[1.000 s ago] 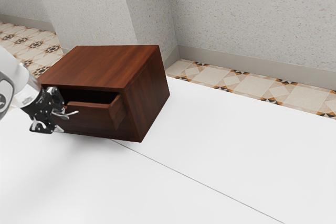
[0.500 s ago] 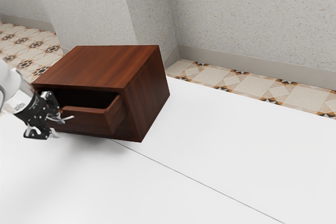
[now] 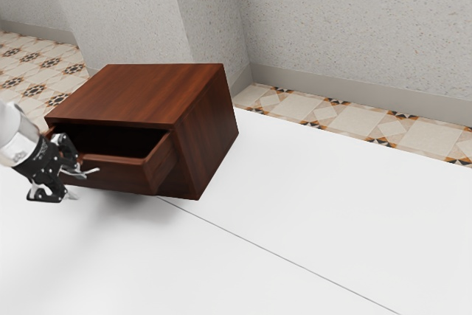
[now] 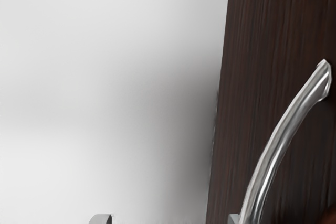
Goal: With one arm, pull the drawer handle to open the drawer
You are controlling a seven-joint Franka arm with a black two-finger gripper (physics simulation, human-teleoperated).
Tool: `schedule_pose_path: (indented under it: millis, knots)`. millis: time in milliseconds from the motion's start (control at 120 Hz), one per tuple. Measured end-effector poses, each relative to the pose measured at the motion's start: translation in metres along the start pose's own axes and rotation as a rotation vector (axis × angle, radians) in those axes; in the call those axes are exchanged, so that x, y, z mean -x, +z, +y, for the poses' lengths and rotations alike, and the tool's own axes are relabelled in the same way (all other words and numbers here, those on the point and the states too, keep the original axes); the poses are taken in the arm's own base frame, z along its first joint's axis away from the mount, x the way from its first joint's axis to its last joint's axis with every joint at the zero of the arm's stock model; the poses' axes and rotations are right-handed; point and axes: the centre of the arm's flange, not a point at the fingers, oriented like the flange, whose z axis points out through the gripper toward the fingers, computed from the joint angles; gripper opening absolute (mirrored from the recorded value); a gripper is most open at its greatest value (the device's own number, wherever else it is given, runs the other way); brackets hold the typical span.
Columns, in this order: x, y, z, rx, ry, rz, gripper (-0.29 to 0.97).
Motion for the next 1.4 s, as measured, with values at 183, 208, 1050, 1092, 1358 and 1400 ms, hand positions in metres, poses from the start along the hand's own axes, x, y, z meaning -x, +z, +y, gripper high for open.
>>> schedule_pose_path:
  millis: [183,208,1050,1092,1358,1400]
  knots:
    - [-0.001,-0.002,-0.006,0.003,-0.002,-0.007,0.22]
    - [-0.001,-0.003,-0.006,0.004,-0.003,-0.008,0.22]
    - [-0.004,-0.017,-0.021,0.030,0.001,-0.013,0.22]
    - [-0.004,-0.017,-0.022,0.031,0.000,-0.015,0.22]
    - [-0.001,-0.013,-0.023,0.021,0.004,-0.019,0.20]
    - [-0.001,-0.014,-0.023,0.018,0.004,-0.019,0.20]
